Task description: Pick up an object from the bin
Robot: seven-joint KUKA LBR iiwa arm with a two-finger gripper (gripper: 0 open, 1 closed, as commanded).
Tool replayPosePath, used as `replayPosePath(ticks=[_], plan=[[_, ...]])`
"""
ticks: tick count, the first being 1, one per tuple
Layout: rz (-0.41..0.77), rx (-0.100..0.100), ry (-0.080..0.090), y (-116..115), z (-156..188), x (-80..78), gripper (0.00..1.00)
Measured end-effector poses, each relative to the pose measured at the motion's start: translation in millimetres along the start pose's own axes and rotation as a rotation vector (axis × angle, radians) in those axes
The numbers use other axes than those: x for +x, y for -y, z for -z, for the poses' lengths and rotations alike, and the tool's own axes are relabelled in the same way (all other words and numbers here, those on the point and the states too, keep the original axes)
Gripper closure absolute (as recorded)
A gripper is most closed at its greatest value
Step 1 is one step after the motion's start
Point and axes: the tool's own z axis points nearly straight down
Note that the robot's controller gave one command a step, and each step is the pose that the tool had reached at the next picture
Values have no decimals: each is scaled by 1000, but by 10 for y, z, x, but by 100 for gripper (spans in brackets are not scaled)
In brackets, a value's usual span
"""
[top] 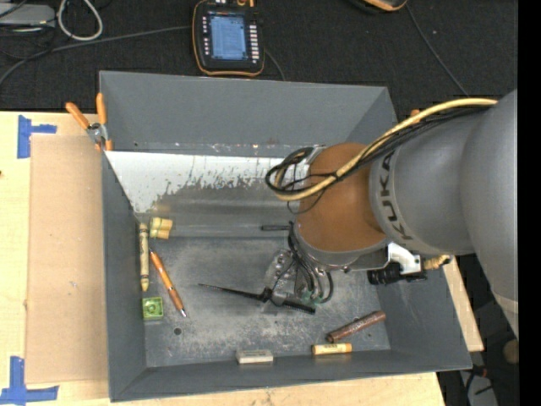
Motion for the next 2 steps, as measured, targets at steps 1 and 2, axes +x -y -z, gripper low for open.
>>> replayPosePath(ticks=[1, 2], plan=[[2, -3, 5, -5, 510, -5, 100], [3, -3, 4, -5, 714, -1, 100]])
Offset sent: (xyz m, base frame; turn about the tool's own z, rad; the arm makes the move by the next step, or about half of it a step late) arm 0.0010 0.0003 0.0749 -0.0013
